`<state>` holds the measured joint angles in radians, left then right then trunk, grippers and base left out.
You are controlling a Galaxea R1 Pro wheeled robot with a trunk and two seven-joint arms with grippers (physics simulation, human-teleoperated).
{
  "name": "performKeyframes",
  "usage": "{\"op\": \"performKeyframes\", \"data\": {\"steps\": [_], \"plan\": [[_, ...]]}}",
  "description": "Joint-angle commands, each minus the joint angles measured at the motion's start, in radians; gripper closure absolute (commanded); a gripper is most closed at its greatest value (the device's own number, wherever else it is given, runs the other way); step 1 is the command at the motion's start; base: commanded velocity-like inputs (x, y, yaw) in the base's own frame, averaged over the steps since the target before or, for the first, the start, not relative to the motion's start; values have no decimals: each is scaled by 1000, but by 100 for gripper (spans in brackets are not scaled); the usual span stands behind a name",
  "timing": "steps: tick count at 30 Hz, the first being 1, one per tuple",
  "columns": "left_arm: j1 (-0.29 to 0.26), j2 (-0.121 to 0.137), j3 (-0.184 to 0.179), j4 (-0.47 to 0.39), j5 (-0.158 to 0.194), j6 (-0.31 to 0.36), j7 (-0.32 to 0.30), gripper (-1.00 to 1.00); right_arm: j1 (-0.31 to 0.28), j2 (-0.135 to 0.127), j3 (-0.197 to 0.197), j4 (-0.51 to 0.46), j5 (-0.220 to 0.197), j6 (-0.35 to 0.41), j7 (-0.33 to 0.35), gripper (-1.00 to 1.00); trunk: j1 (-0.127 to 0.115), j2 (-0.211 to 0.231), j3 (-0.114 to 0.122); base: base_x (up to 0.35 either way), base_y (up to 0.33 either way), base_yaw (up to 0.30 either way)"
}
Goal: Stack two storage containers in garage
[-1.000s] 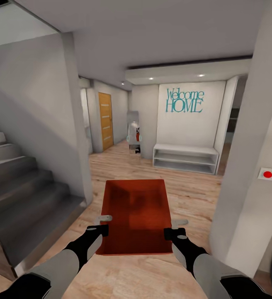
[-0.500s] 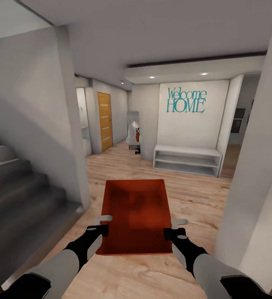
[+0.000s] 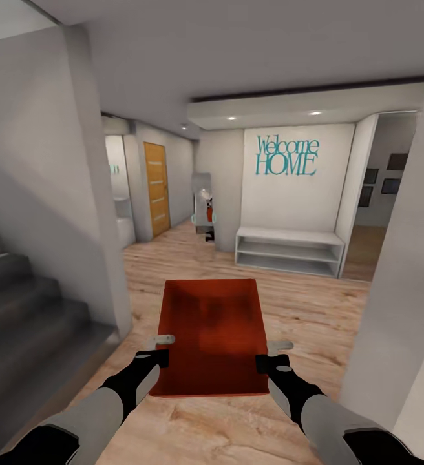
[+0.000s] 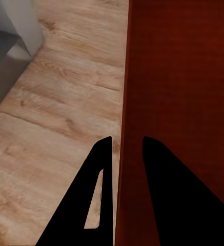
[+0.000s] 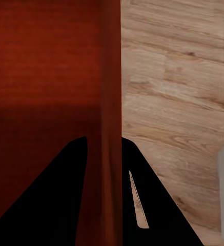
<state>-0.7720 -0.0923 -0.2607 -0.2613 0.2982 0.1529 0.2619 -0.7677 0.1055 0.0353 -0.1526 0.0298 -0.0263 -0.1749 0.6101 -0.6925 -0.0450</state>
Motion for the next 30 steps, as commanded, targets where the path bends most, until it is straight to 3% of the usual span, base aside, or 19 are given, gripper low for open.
{"op": "performKeyframes", "data": {"steps": [1,15,30], "plan": [[-1,13,9,-6,-24,2,25,100,-1,0,3,4,-11,-1,3,100,1,-2,-2,322,0,-224],[-1,13,9,-6,-24,2,25,100,-1,0,3,4,-11,-1,5,100,1,-2,-2,322,0,-231],[-1,14,10,-6,-24,3,25,100,-1,1,3,4,-10,-1,5,100,1,-2,-2,322,0,-15]]}}
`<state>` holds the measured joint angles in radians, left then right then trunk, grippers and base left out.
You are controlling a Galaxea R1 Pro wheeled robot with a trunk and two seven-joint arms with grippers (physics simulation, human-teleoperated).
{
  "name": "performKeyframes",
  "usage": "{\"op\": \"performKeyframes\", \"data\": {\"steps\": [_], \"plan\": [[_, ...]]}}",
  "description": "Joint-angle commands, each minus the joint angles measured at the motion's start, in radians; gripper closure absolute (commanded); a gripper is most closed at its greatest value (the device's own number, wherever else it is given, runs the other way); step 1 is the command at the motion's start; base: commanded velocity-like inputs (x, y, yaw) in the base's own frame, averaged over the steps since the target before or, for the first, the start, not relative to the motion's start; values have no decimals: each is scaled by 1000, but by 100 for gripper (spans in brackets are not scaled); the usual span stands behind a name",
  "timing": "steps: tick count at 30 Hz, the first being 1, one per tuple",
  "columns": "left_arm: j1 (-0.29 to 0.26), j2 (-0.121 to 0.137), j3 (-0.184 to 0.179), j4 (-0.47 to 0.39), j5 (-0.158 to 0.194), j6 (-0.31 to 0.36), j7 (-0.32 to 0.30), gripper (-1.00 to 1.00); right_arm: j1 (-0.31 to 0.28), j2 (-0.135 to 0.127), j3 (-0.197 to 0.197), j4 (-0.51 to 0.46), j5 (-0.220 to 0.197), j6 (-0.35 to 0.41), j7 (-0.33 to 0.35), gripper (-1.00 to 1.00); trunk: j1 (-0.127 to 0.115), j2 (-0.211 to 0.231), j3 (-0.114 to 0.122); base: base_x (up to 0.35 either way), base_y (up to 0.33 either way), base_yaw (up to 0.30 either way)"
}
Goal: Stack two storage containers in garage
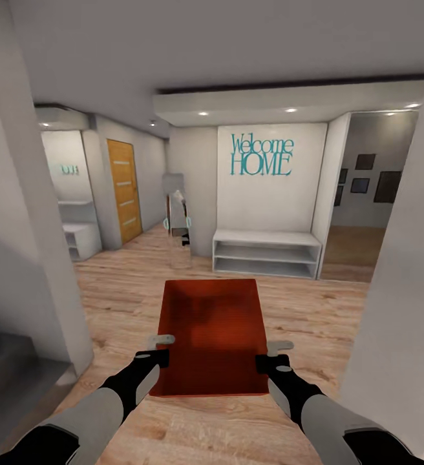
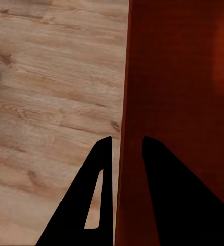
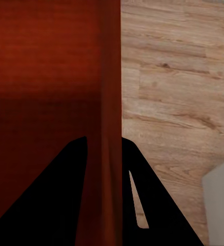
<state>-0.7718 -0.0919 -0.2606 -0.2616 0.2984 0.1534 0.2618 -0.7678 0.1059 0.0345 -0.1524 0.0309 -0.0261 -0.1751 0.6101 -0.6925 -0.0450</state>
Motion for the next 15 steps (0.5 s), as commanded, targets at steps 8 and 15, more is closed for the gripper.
{"op": "performKeyframes", "data": {"steps": [8,15], "plan": [[-1,14,10,-5,-24,2,25,100,-1,0,4,4,-12,-2,5,100,1,-2,-2,322,0,0],[-1,14,10,-5,-24,2,25,100,-1,0,4,4,-12,-2,5,100,1,-2,-2,322,0,0]]}}
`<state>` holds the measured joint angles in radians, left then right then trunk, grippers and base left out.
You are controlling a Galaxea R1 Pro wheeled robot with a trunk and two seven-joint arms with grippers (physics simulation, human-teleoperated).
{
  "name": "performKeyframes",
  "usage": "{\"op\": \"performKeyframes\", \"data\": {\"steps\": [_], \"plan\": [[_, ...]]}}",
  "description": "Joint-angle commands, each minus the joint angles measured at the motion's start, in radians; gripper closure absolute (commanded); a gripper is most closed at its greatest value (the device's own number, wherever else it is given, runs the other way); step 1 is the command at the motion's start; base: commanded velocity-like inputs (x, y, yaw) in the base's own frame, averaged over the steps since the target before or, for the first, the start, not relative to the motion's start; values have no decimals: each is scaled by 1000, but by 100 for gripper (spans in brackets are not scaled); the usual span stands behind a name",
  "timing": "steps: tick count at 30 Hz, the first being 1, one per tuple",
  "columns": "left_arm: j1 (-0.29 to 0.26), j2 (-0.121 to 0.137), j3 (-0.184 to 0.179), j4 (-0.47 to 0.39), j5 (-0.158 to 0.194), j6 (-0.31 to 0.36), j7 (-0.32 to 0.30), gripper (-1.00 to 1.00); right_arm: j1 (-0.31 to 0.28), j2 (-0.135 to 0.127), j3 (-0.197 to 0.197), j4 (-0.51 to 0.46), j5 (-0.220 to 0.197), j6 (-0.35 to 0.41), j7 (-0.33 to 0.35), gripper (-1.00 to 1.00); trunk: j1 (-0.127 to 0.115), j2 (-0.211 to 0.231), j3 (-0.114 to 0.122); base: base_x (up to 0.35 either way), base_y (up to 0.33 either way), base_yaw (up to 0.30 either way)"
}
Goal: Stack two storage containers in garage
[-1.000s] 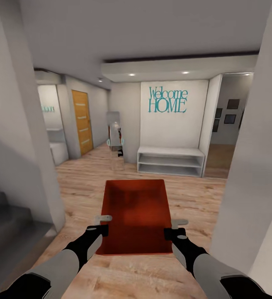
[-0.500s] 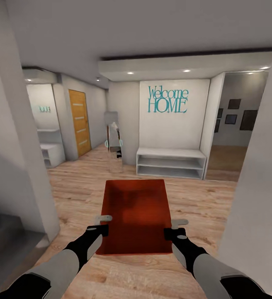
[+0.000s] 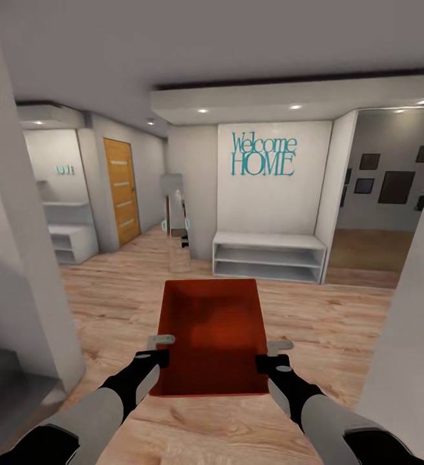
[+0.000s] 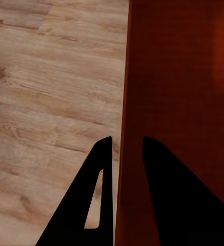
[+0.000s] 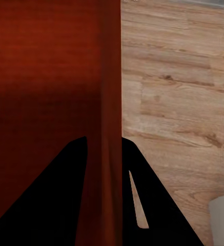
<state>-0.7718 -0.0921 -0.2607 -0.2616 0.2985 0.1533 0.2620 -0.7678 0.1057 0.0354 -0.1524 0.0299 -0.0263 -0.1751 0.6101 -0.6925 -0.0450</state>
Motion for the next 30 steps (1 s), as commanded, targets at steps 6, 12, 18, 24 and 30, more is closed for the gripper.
{"op": "performKeyframes", "data": {"steps": [6,12,18,24,30], "plan": [[-1,13,9,-5,-24,2,25,100,-1,0,3,4,-11,-1,6,100,1,-2,-2,322,0,0],[-1,14,10,-5,-24,2,25,100,-1,0,3,4,-11,-1,5,100,1,-2,-2,322,0,0],[-1,15,11,-5,-24,2,25,100,-1,0,3,4,-11,-1,4,100,1,-2,-2,322,0,0],[-1,14,10,-5,-24,2,25,100,5,0,3,4,-10,-1,5,100,1,-2,-2,322,0,0],[-1,15,10,-5,-23,2,25,100,5,0,3,4,-10,-1,4,100,1,-2,-2,322,0,0]]}}
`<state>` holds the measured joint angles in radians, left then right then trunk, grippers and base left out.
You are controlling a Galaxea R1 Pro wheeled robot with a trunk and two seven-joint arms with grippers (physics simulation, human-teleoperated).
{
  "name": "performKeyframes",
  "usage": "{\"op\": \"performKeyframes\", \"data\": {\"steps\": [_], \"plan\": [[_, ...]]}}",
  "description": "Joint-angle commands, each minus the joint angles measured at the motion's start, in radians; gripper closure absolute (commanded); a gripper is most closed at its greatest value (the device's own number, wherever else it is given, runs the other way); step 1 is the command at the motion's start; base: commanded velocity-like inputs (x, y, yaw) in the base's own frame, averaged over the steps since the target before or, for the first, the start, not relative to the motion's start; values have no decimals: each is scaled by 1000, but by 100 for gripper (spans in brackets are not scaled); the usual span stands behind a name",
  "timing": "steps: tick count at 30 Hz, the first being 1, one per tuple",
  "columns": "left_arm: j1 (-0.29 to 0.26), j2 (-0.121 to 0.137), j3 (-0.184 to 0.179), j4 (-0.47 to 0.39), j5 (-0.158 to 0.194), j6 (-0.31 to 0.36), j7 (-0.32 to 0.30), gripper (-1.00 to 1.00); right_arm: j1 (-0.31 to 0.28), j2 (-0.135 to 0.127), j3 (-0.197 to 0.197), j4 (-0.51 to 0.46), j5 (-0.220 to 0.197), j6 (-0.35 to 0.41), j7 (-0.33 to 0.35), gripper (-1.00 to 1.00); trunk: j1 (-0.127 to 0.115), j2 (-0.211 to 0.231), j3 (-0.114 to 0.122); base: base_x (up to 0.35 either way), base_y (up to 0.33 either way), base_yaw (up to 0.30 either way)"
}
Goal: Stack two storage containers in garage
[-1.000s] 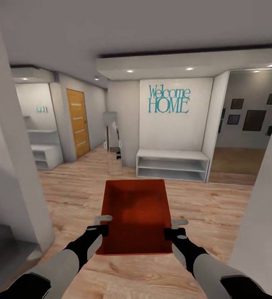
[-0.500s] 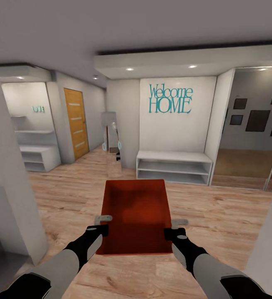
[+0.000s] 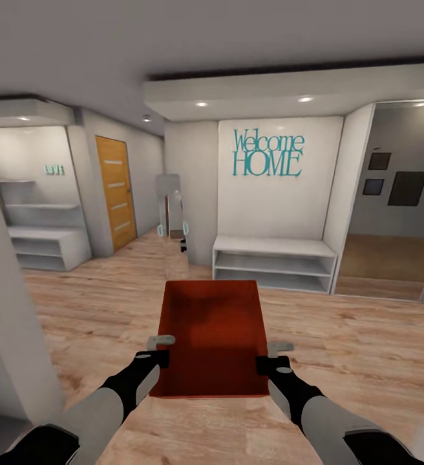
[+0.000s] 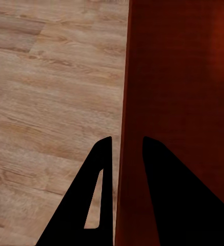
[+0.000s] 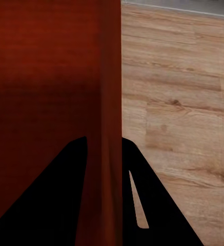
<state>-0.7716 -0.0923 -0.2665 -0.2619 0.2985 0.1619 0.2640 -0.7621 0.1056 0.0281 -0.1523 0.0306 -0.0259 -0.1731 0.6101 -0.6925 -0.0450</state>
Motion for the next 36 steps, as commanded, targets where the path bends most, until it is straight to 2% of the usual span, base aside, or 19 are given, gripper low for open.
{"op": "performKeyframes", "data": {"steps": [1,15,31,36], "plan": [[-2,15,16,-5,-23,-7,23,100,0,0,10,3,-11,-2,3,100,1,-2,-2,322,0,0],[-2,16,16,-5,-22,-7,23,100,0,0,10,3,-12,-2,1,100,1,-2,-2,322,0,12],[-2,16,16,-5,-22,-9,23,100,0,0,9,2,-11,-2,2,100,1,-2,-2,322,0,242],[-2,16,16,-5,-22,-9,23,100,0,0,10,2,-11,-2,3,100,1,-2,-2,322,0,90]]}}
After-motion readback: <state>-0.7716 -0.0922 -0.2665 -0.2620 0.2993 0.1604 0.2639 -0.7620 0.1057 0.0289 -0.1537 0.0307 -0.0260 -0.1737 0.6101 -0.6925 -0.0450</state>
